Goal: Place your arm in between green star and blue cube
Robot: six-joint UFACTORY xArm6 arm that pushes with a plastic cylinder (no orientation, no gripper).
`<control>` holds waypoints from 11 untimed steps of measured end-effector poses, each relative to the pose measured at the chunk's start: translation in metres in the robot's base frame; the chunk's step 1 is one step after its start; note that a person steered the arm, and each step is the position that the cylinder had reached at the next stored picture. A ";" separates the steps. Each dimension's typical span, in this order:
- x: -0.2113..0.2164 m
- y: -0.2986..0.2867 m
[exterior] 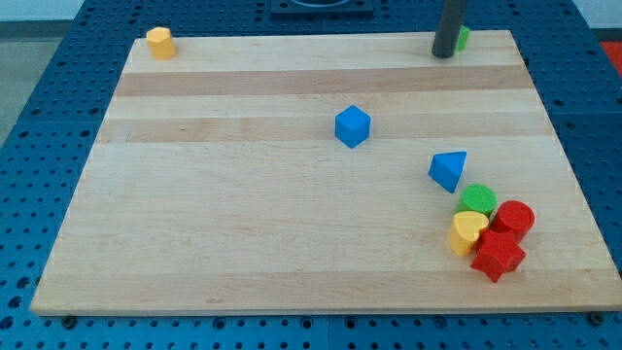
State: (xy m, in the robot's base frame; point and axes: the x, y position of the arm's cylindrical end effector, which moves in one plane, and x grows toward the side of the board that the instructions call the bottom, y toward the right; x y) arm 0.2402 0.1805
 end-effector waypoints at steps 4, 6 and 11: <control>0.060 -0.064; 0.071 -0.064; 0.065 -0.078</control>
